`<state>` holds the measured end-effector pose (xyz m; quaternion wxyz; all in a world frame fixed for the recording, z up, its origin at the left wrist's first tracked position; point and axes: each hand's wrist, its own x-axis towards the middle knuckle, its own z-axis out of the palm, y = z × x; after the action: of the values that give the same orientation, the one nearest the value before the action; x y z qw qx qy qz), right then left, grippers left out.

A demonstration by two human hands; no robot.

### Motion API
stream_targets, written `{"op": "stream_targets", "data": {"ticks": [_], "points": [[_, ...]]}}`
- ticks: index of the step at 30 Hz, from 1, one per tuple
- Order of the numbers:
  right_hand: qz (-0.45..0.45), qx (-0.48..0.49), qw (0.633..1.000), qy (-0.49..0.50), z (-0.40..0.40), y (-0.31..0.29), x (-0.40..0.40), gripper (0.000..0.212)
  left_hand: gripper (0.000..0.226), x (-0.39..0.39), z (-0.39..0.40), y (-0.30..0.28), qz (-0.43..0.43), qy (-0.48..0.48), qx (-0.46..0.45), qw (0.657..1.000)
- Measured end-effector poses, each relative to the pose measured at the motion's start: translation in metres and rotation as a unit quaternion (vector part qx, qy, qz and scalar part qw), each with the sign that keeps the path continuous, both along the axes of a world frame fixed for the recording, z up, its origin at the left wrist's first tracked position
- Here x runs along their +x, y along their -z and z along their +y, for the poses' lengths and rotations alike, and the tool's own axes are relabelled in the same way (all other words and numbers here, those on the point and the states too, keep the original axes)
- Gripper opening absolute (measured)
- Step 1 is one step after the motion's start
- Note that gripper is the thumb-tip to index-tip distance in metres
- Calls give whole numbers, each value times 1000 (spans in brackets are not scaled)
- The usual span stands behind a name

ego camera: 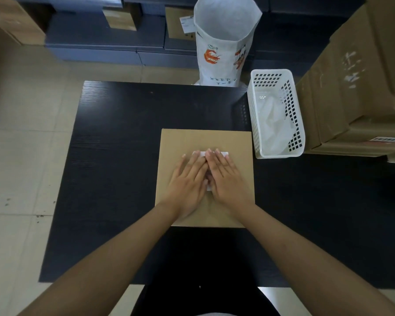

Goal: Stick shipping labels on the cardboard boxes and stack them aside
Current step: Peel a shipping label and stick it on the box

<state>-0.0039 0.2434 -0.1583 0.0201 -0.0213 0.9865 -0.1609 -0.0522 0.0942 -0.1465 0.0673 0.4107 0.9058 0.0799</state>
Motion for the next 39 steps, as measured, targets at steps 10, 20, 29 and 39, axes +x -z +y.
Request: {"op": "stream_targets", "data": {"ticks": [10, 20, 29, 39], "points": [[-45, 72, 996, 32, 2, -4, 4, 57, 58, 0, -1, 3, -25, -37, -36, 998], [-62, 98, 968, 223, -6, -9, 14, 68, 68, 5, -3, 3, -25, -198, -34, 979], [0, 44, 997, 66, -2, -14, 23, 63, 63, 6, -8, -6, -35, -61, 43, 997], [-52, 77, 989, 115, -8, -7, 43, 71, 68, 30, -11, 11, -19, -106, 2, 994]]}}
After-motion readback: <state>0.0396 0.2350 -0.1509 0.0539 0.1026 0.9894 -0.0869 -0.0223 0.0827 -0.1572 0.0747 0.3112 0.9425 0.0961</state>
